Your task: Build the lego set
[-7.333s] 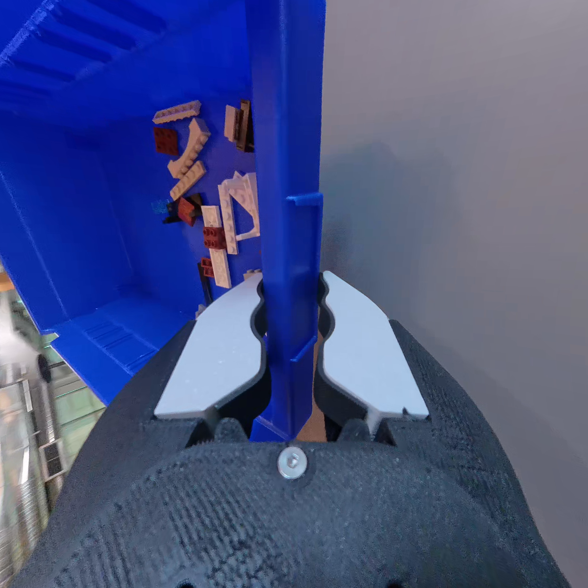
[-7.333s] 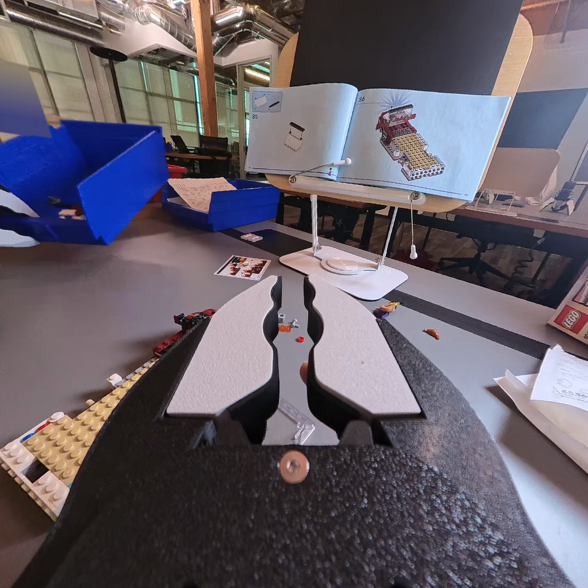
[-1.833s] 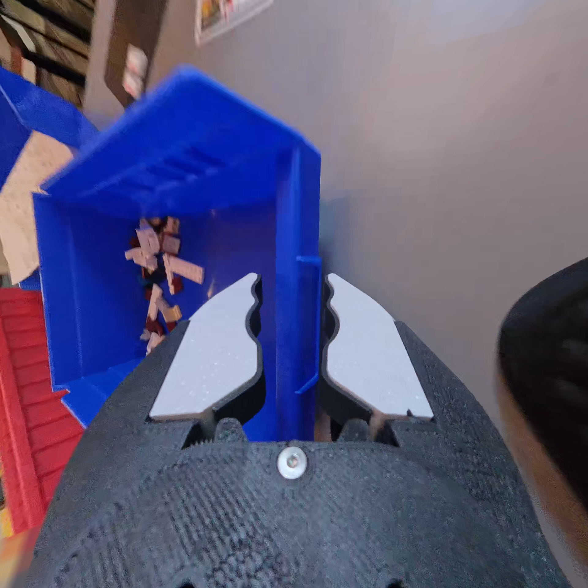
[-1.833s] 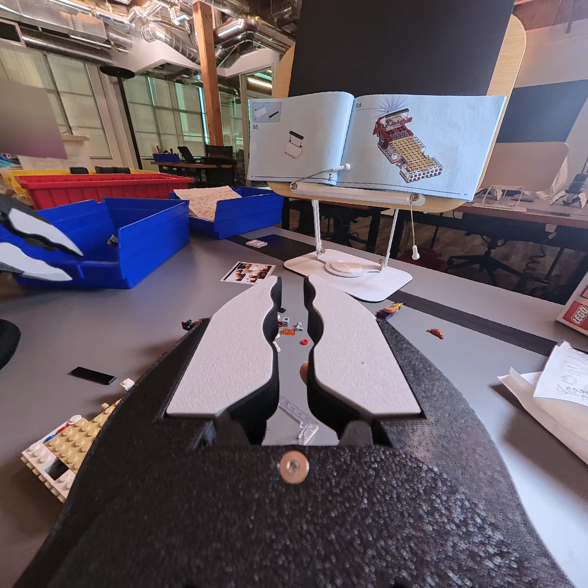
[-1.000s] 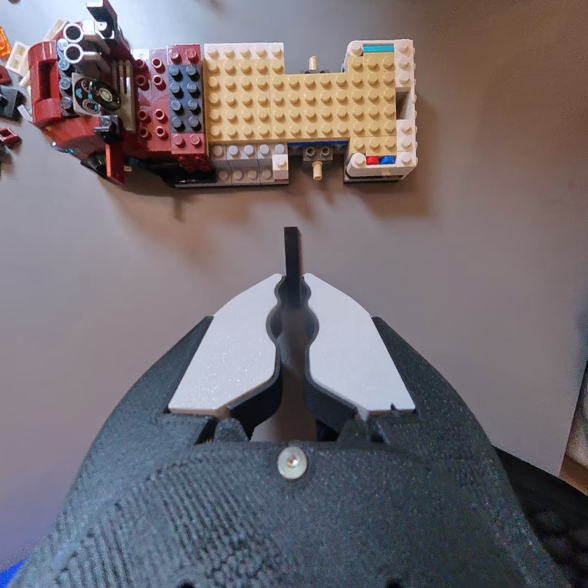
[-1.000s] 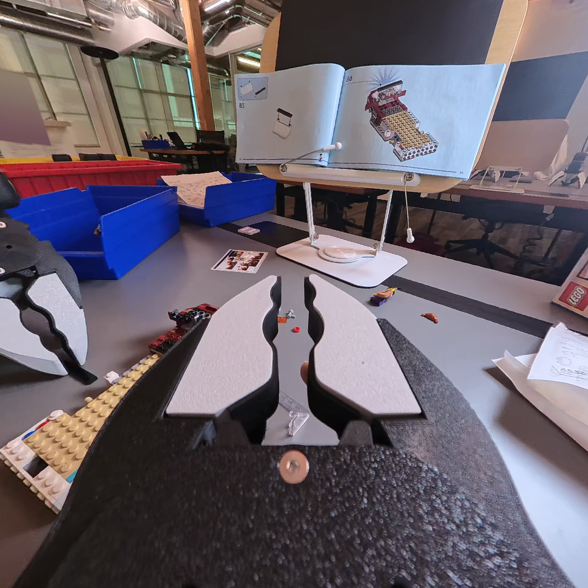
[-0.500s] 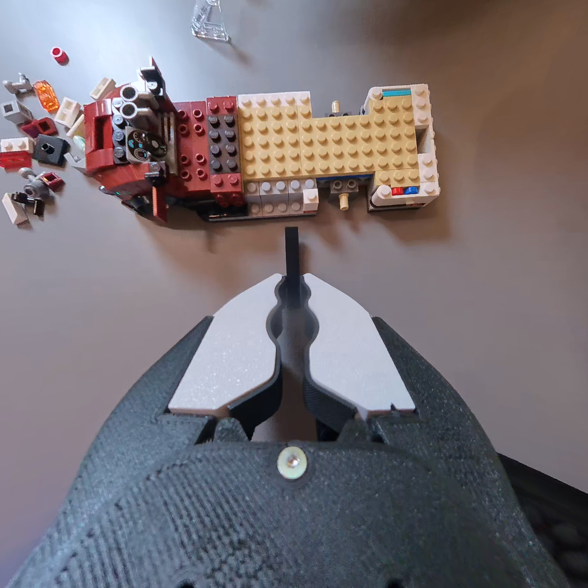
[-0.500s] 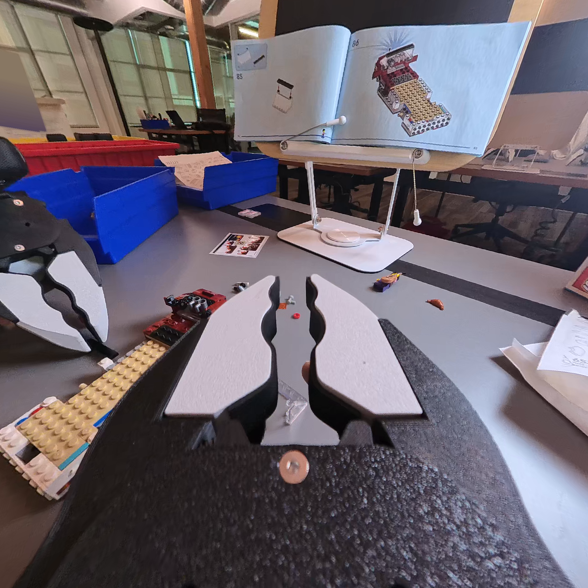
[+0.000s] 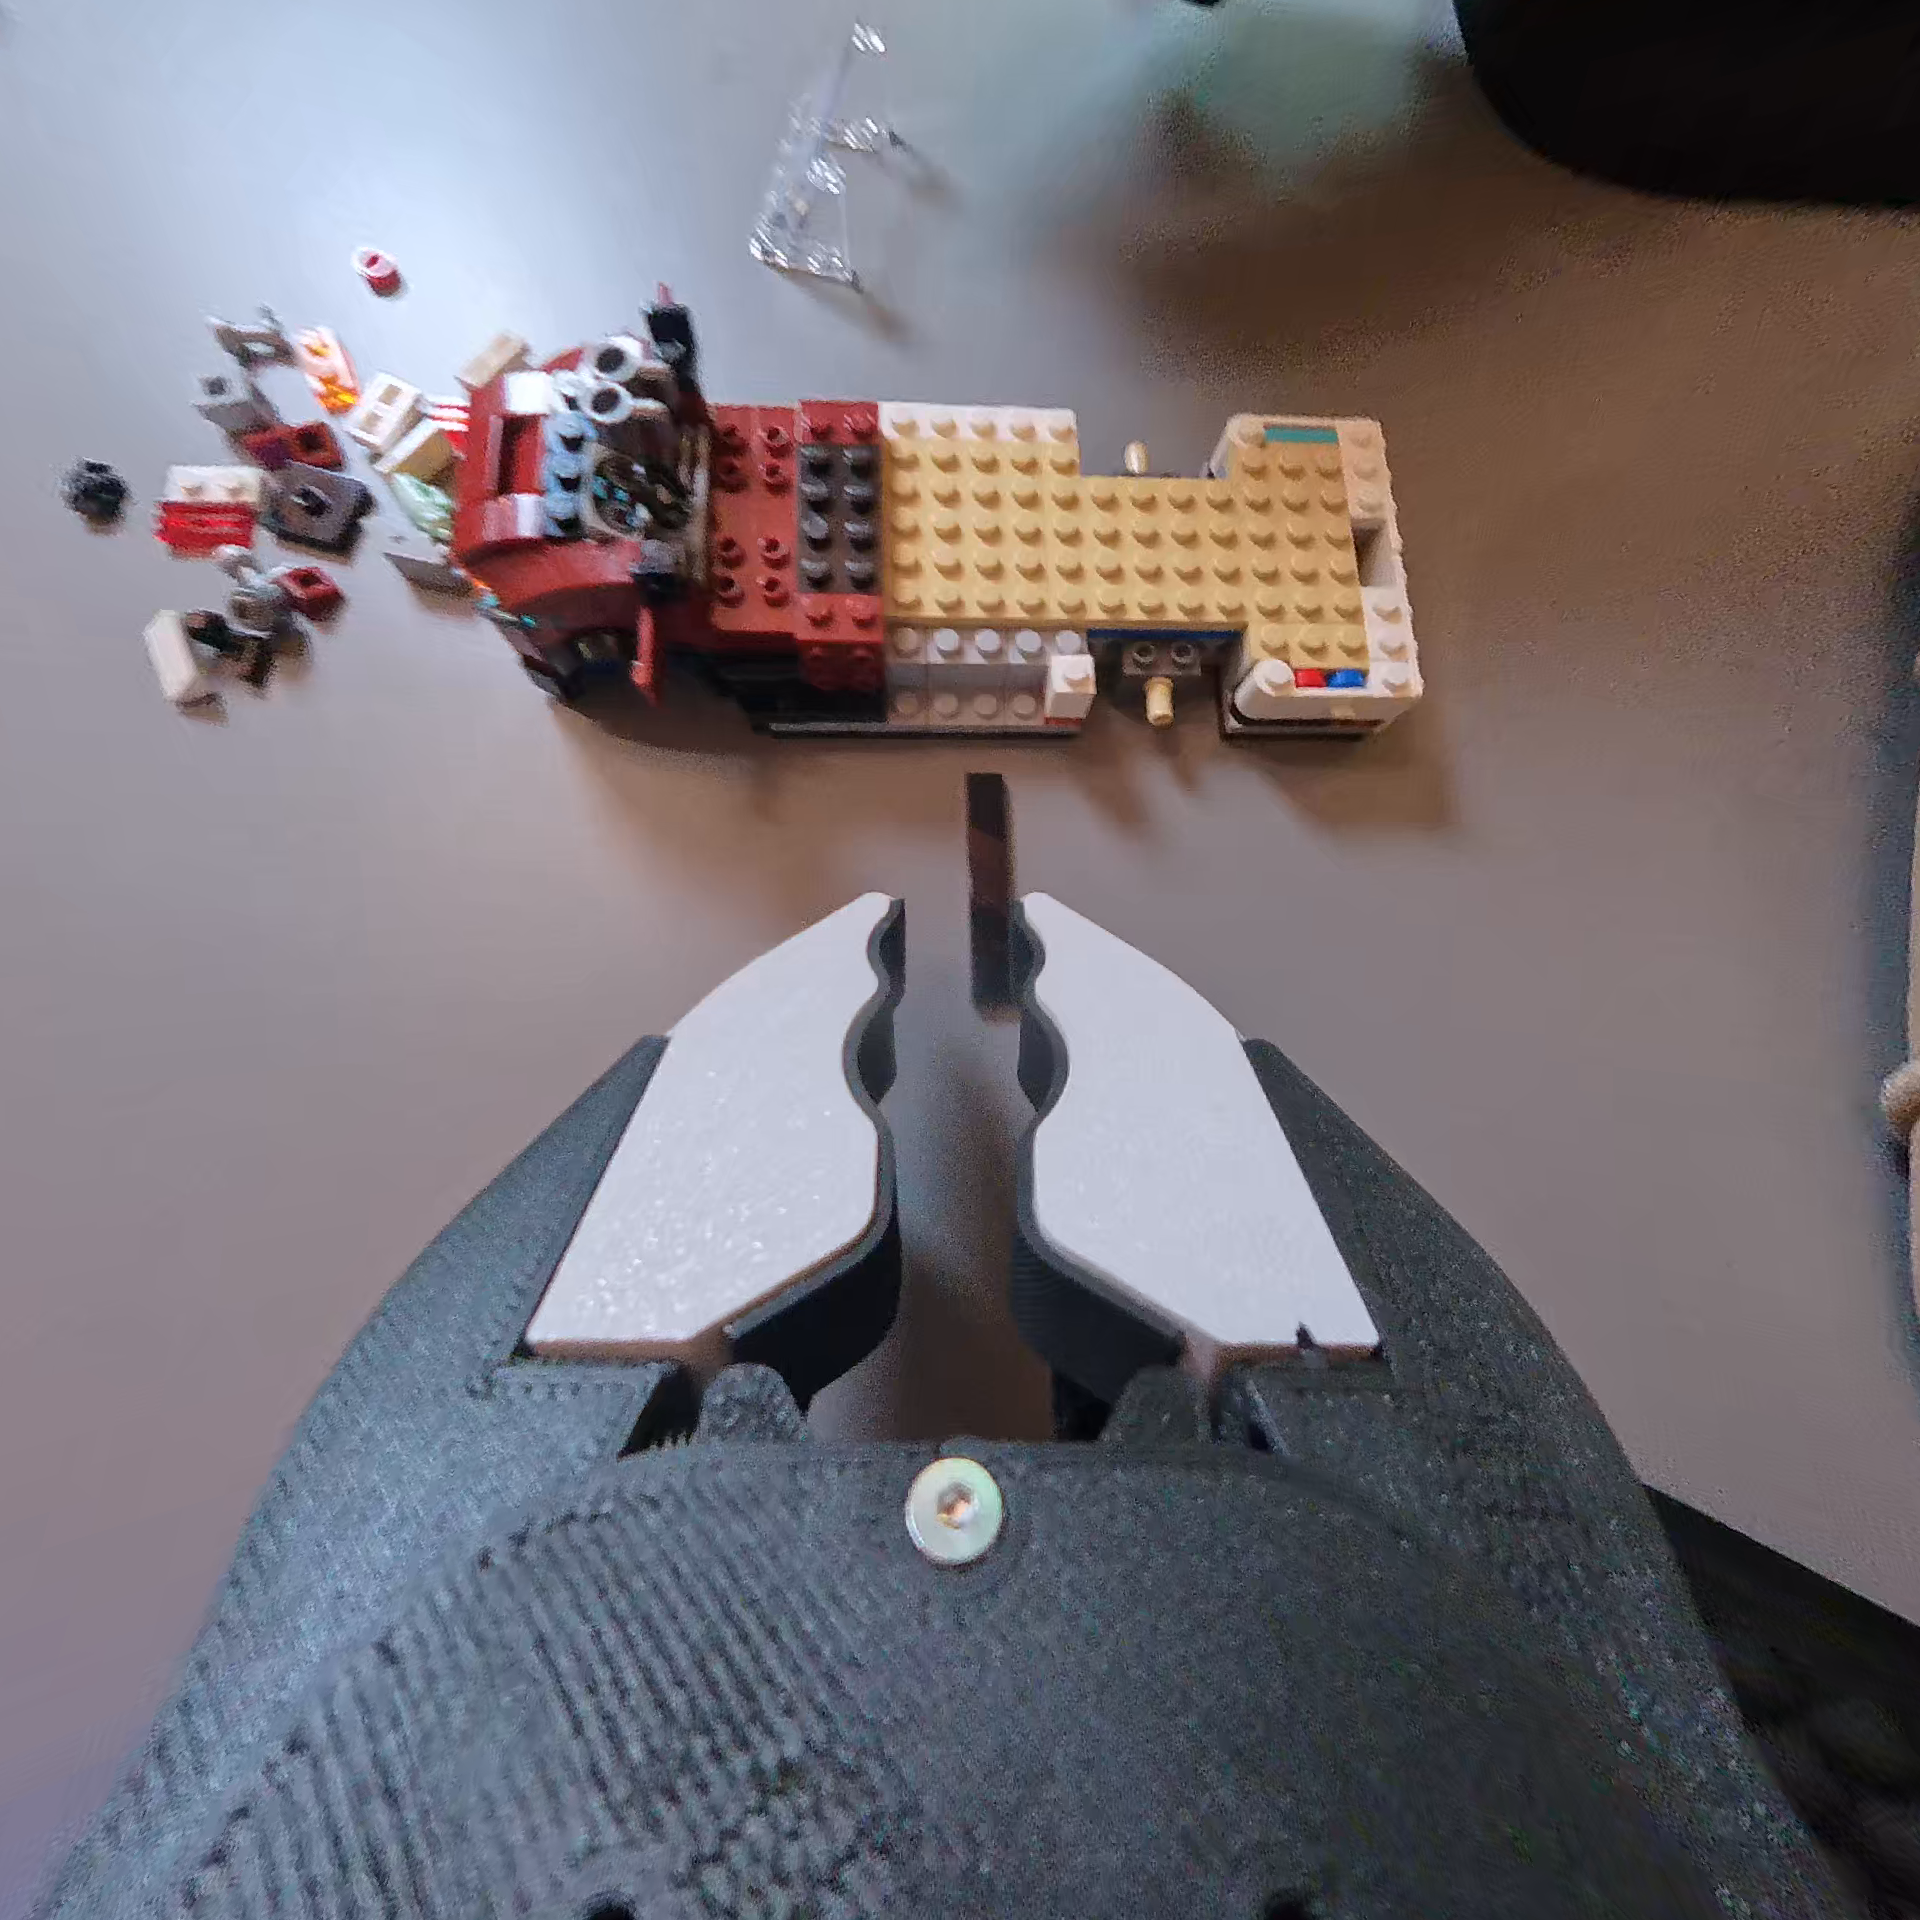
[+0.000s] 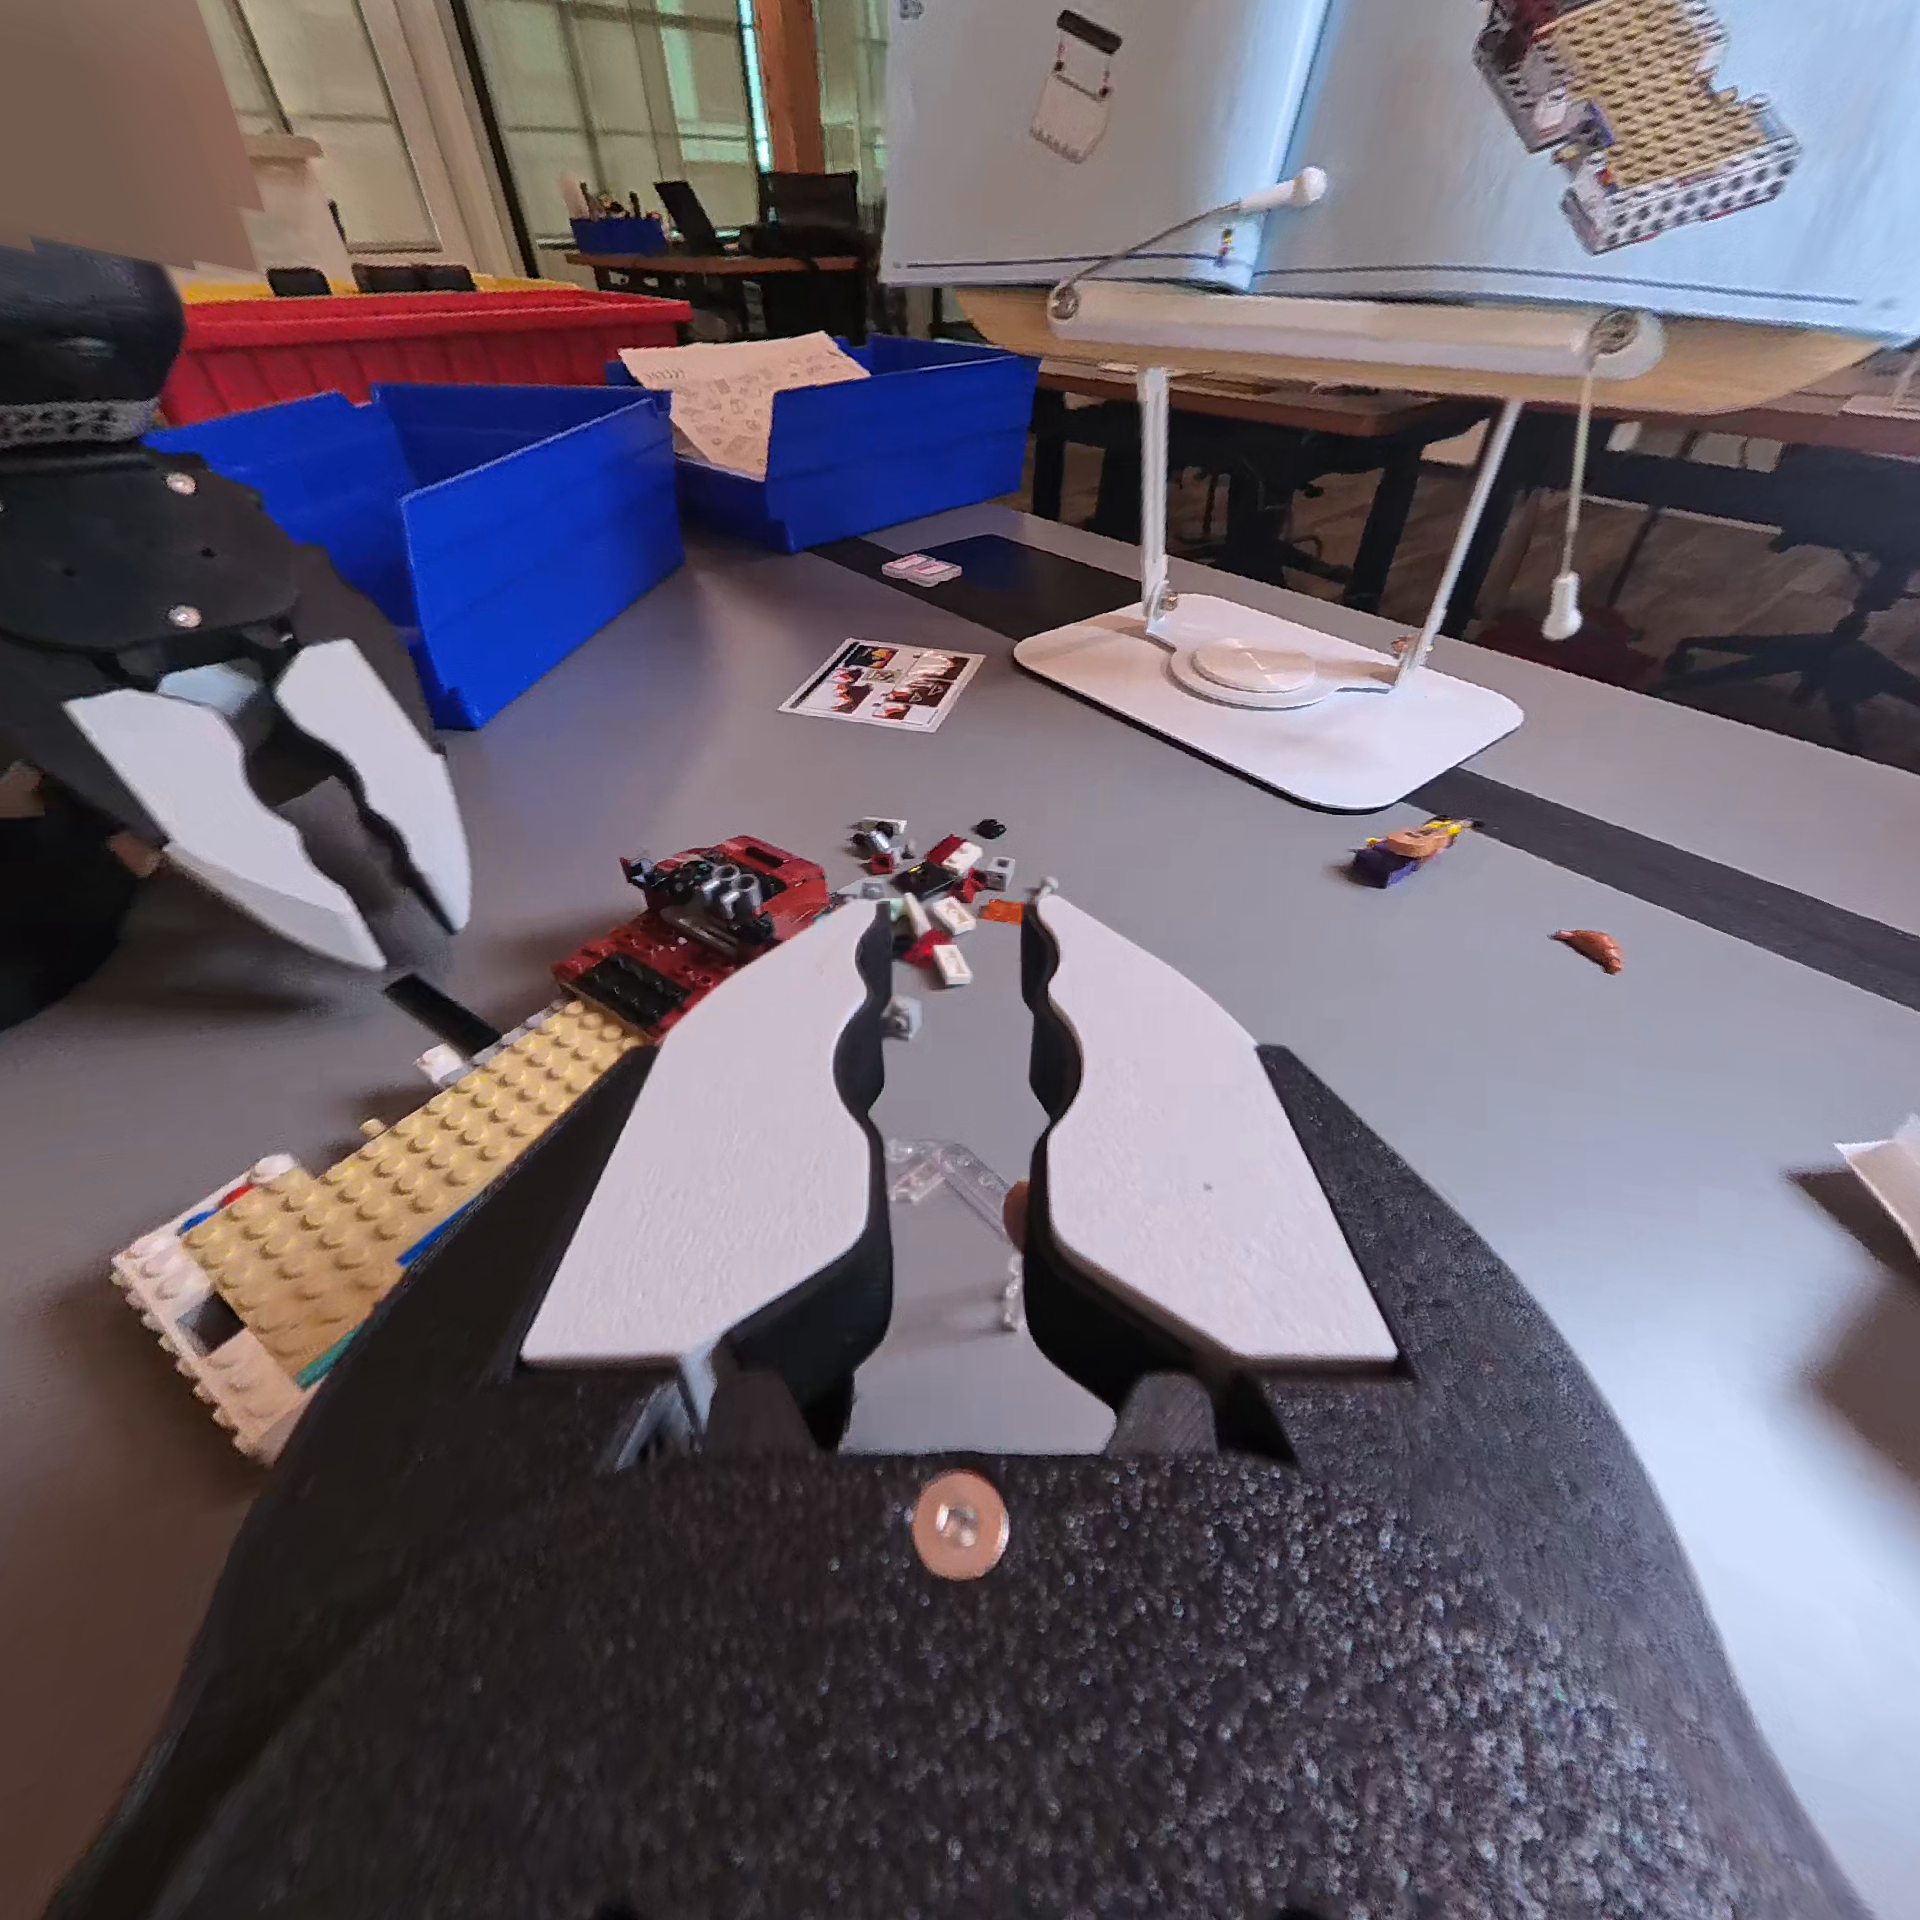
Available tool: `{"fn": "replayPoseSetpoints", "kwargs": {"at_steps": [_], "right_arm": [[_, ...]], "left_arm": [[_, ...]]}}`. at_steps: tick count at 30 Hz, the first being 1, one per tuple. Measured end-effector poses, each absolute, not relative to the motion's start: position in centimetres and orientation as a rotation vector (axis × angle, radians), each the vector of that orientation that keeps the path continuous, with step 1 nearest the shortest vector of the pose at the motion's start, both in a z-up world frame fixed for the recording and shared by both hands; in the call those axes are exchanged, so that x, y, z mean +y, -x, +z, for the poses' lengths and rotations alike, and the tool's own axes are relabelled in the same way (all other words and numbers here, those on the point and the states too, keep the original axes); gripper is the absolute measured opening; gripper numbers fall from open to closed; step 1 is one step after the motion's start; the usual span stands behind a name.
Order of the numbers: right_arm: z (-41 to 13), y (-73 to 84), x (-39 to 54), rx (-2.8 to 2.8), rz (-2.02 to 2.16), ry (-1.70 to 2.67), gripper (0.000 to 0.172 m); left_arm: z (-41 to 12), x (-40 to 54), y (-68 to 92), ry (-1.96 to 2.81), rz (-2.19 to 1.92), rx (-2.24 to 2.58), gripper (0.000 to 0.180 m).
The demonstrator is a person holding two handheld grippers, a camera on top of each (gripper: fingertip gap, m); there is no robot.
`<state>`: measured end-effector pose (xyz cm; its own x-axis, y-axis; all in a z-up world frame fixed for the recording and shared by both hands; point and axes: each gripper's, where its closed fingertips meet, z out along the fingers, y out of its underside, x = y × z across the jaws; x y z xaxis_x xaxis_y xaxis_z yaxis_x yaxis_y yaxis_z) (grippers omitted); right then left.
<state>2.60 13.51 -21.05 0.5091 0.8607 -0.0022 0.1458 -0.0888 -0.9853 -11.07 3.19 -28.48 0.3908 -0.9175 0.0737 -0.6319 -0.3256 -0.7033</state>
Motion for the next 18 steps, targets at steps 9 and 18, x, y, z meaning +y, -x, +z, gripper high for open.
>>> {"fn": "replayPoseSetpoints", "kwargs": {"at_steps": [9,18], "right_arm": [[-25.2,1.6,3.7,-1.285,0.757,1.963,0.076],[-28.9,3.9,1.3,-1.147,0.491,2.171,0.095]], "left_arm": [[-25.9,7.1,11.8,1.924,-0.548,1.079,0.025],[-24.1,8.5,12.7,1.771,-0.479,0.885,0.019]]}}
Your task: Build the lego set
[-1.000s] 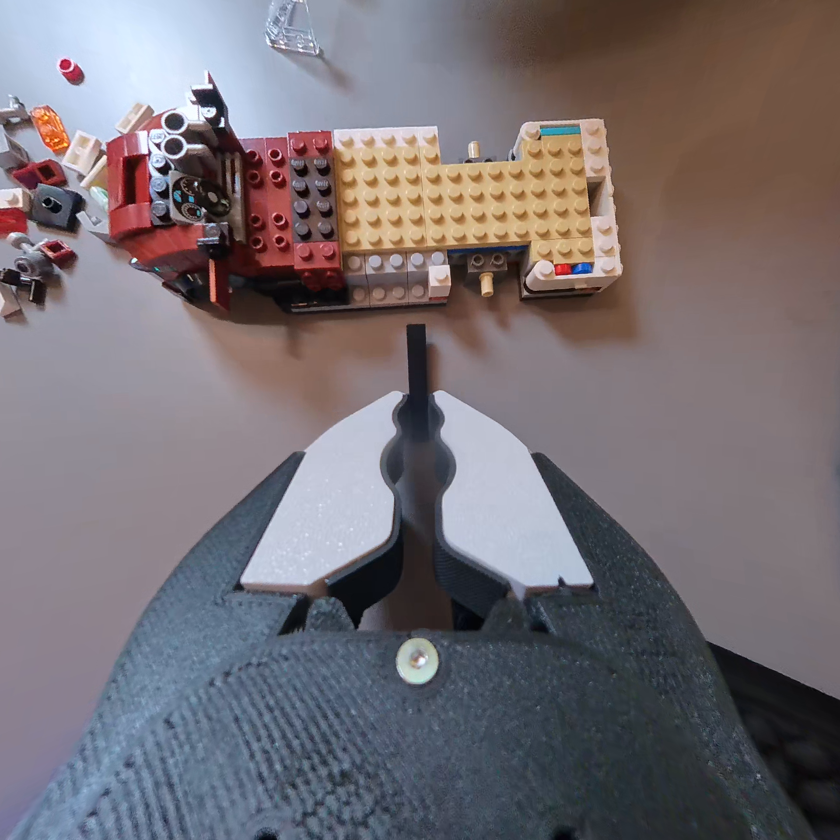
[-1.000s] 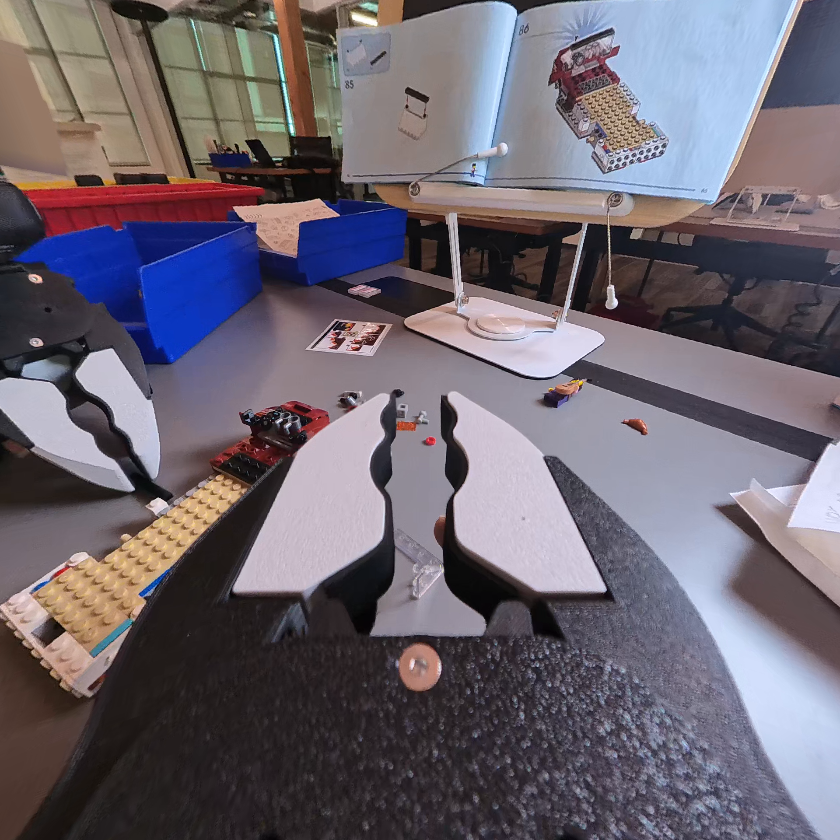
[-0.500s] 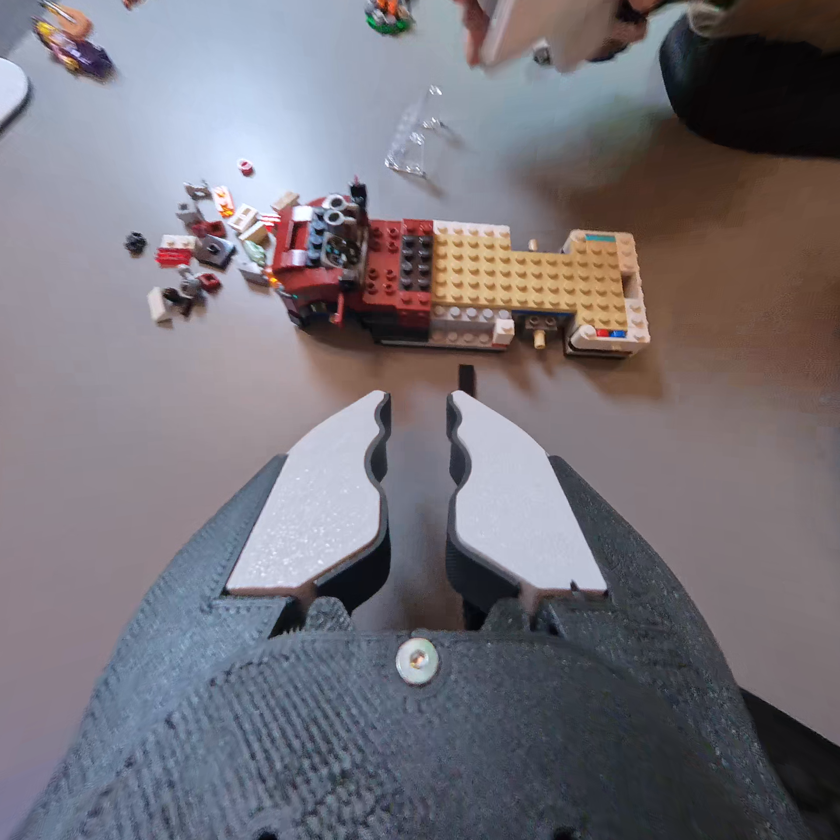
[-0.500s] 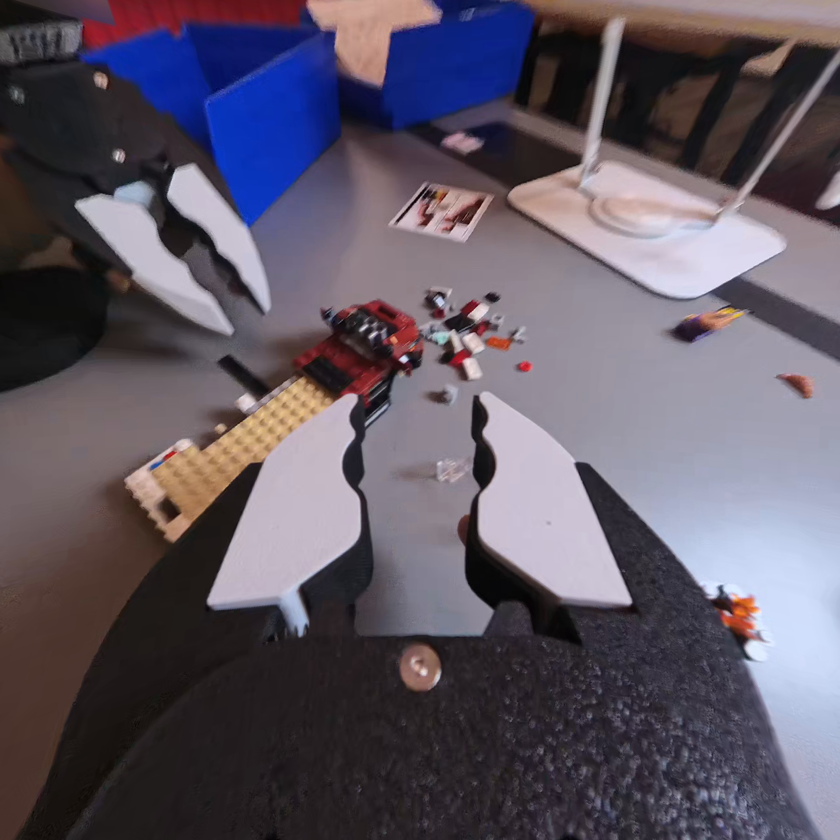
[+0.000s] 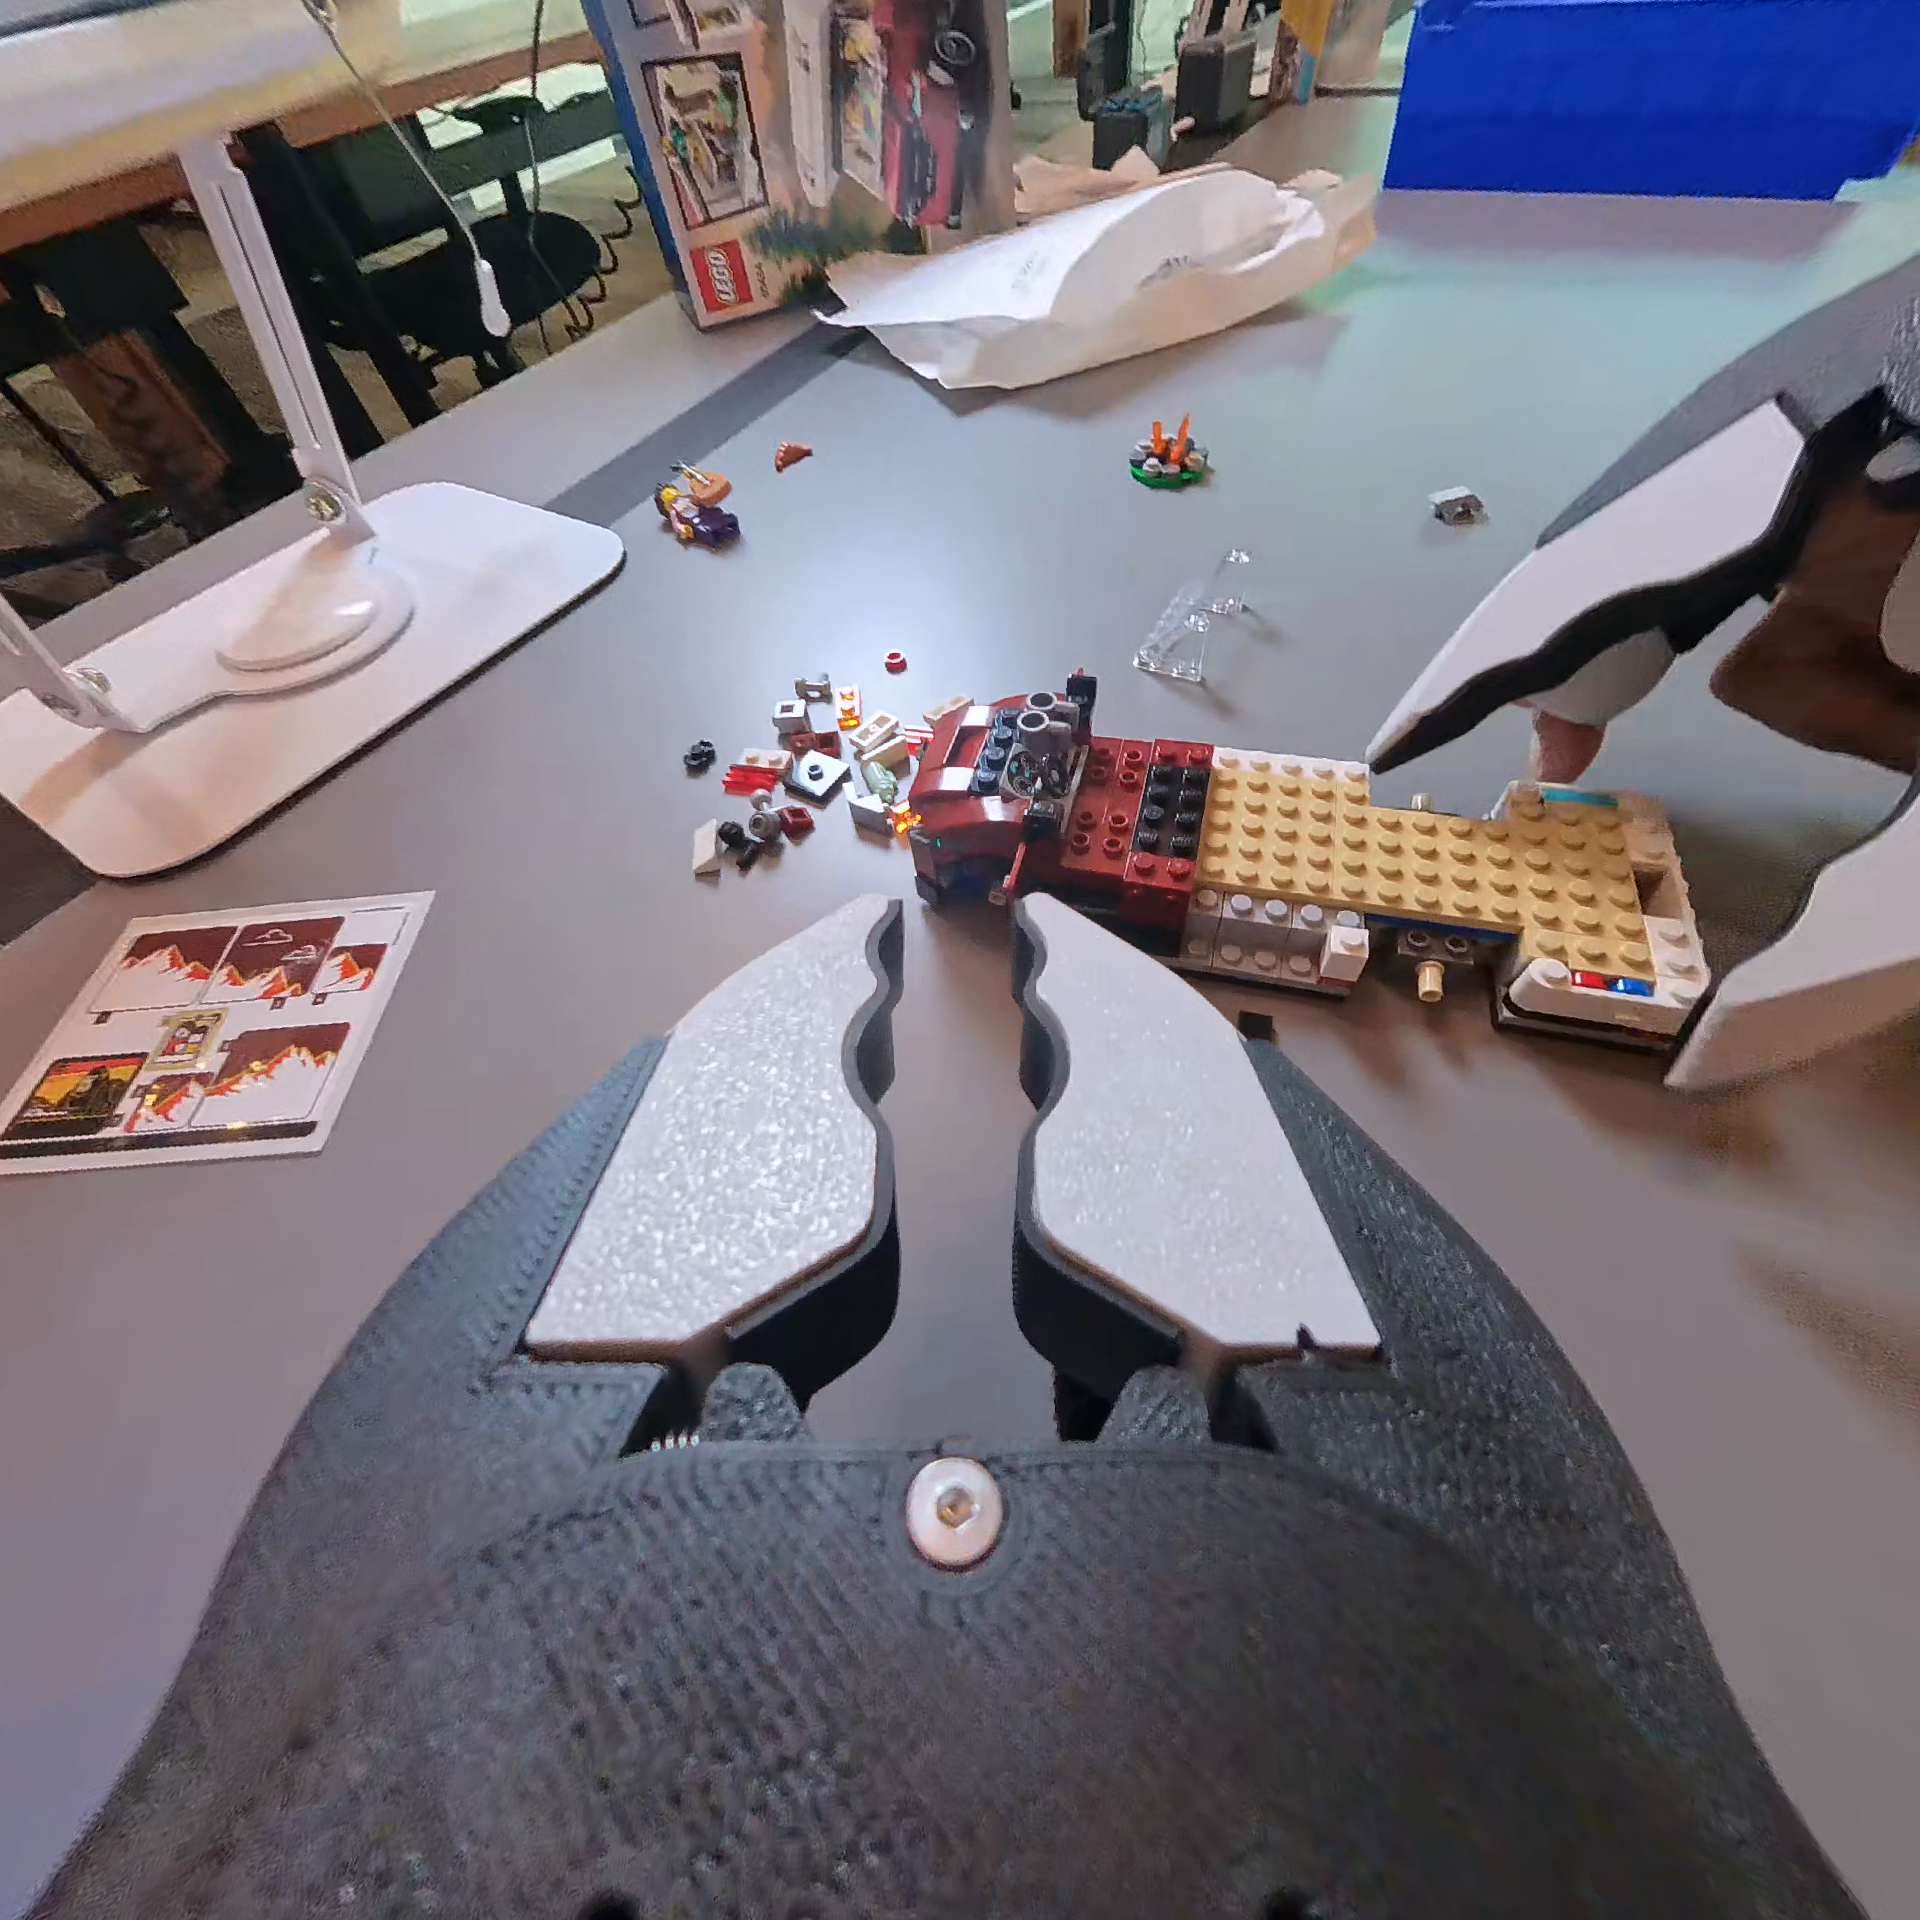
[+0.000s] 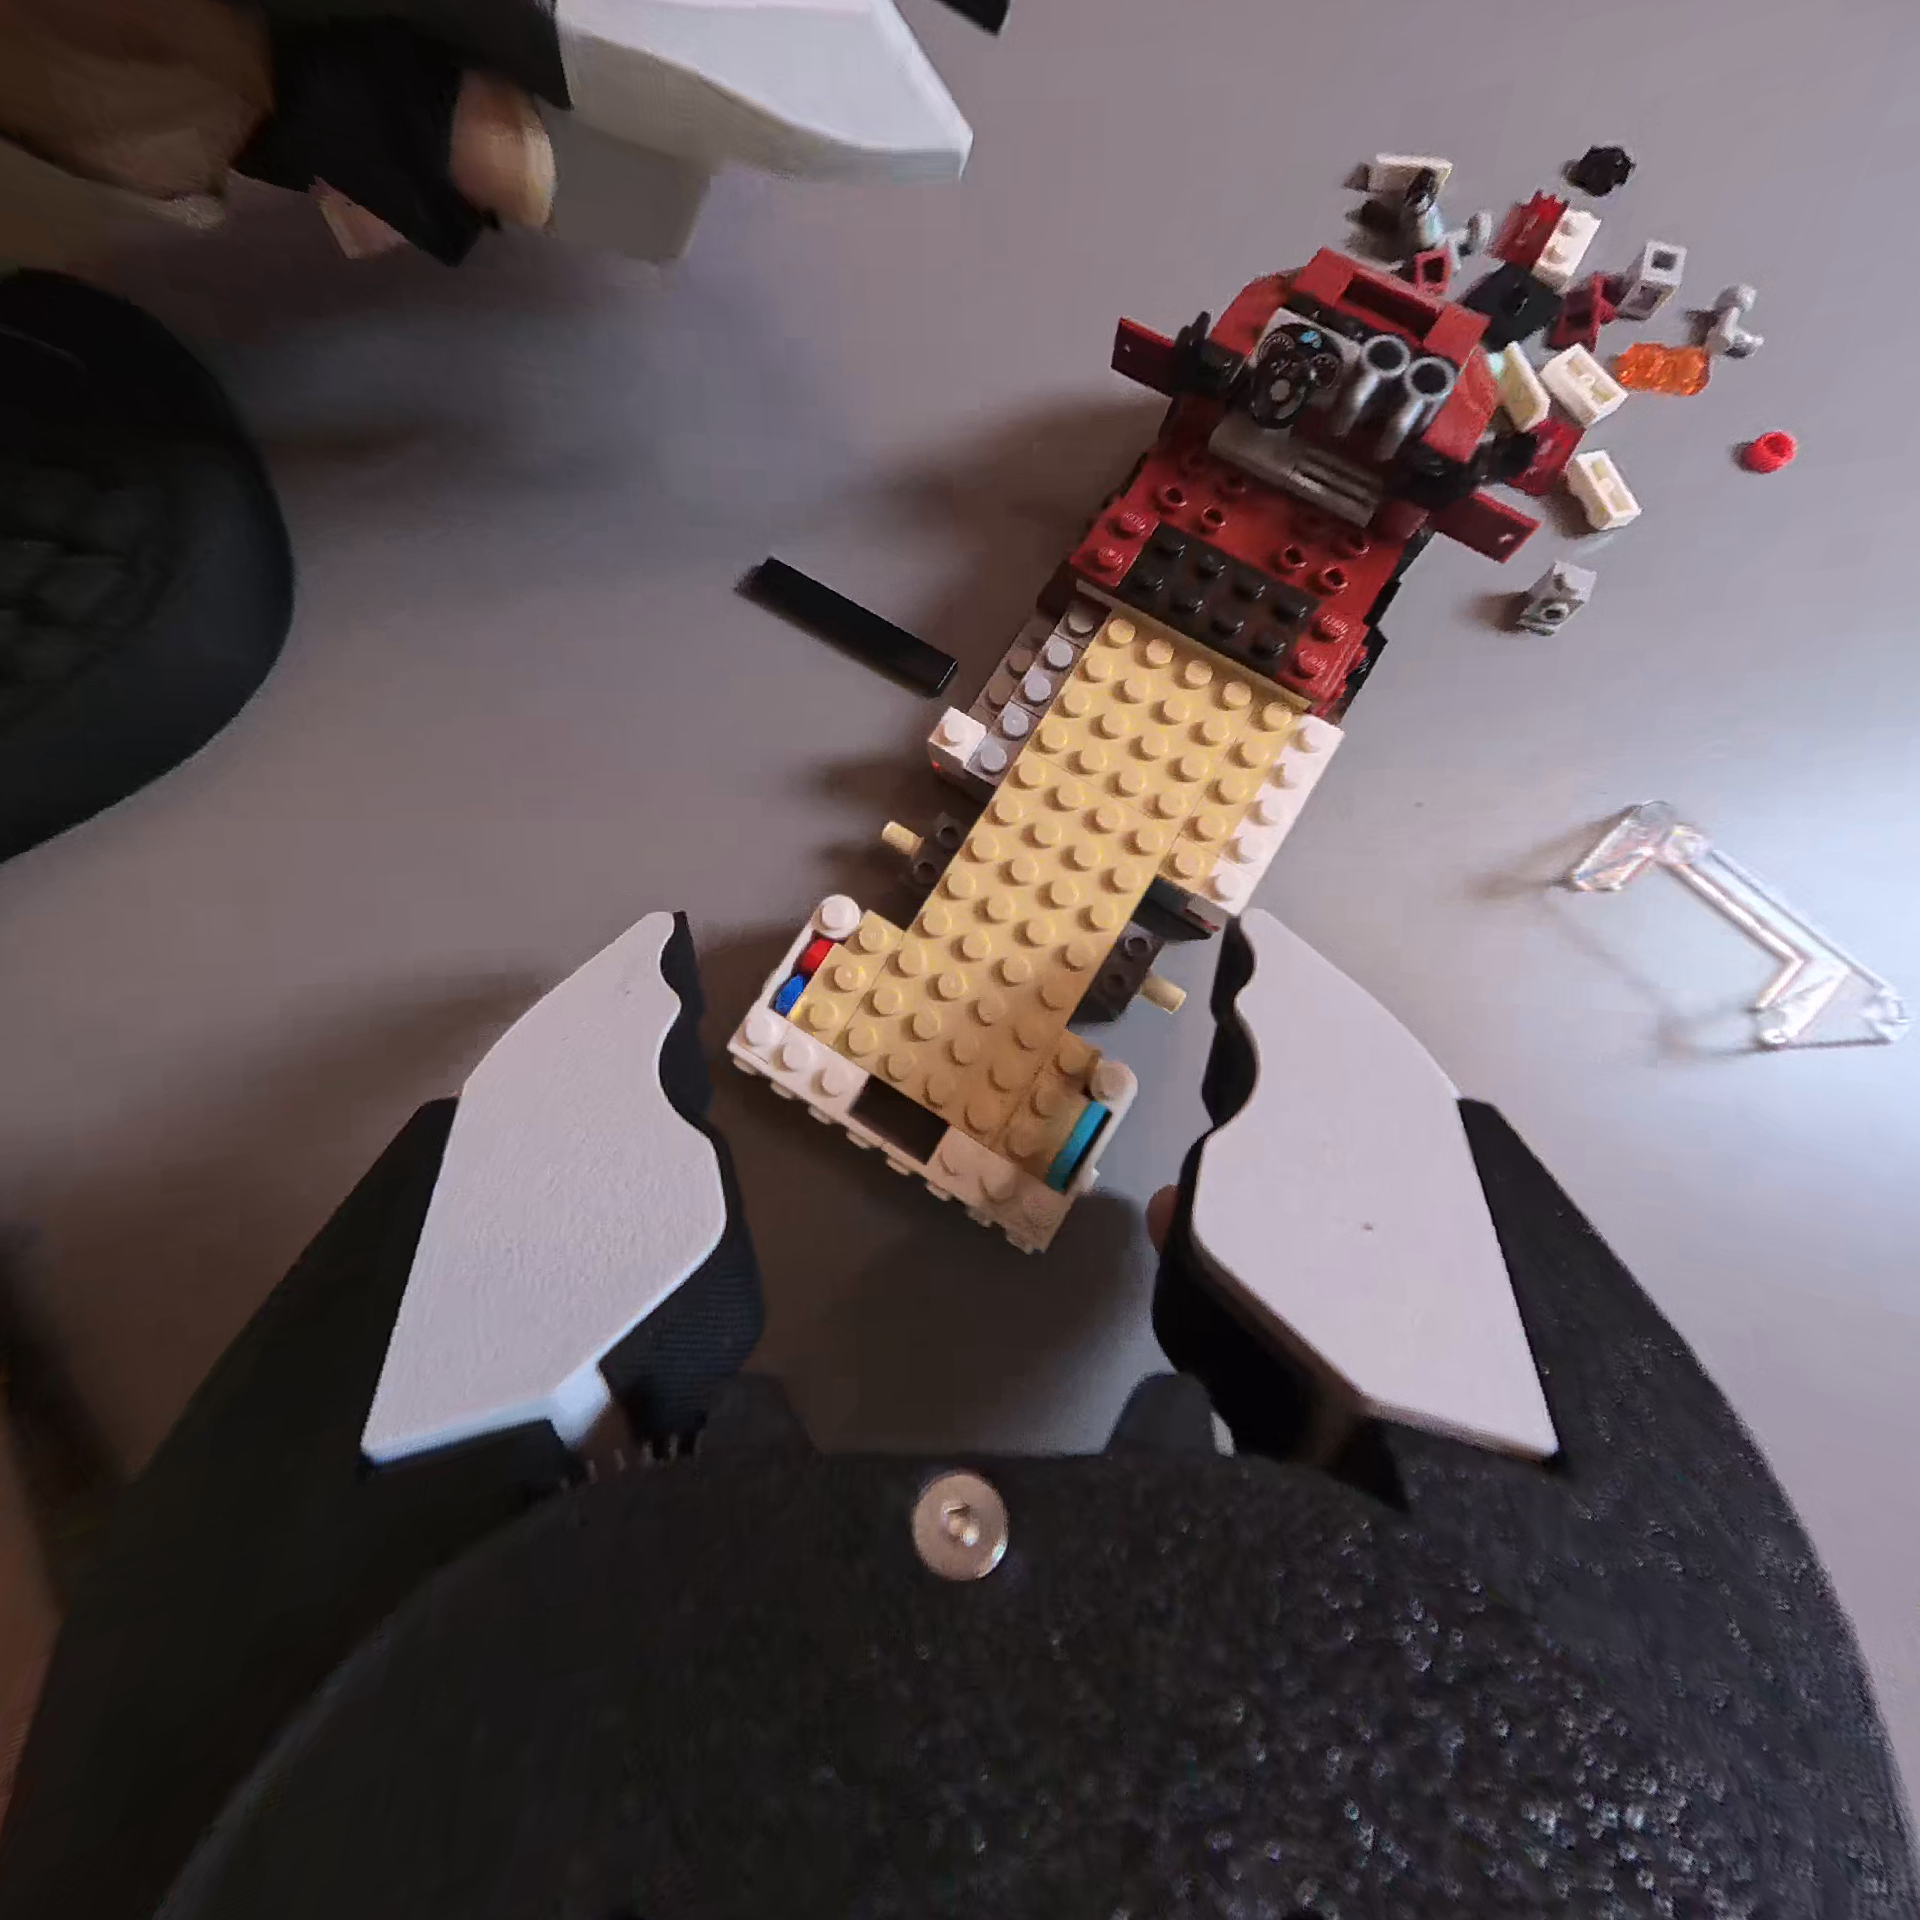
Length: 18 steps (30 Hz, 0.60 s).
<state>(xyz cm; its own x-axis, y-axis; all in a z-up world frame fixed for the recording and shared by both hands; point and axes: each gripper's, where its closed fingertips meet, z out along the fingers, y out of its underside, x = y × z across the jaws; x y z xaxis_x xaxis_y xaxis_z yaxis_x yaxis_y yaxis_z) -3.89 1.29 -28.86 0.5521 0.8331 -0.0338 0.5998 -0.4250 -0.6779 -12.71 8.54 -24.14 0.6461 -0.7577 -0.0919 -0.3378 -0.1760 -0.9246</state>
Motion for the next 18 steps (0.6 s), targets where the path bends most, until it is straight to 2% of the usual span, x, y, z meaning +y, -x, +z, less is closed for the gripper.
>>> {"fn": "replayPoseSetpoints", "kwargs": {"at_steps": [2,6,18], "right_arm": [[-29.5,4.0,1.4,-1.146,0.406,2.188,0.094],[-29.7,3.4,1.7,-1.182,0.346,2.196,0.074],[-29.8,-3.1,-1.2,-1.798,0.4,1.982,0.07]], "left_arm": [[-23.9,8.6,12.8,1.76,-0.482,0.872,0.019],[-24.2,8.5,12.7,1.743,-0.439,0.906,0.019],[-24.4,7.9,12.0,1.723,-0.422,0.955,0.02]]}}
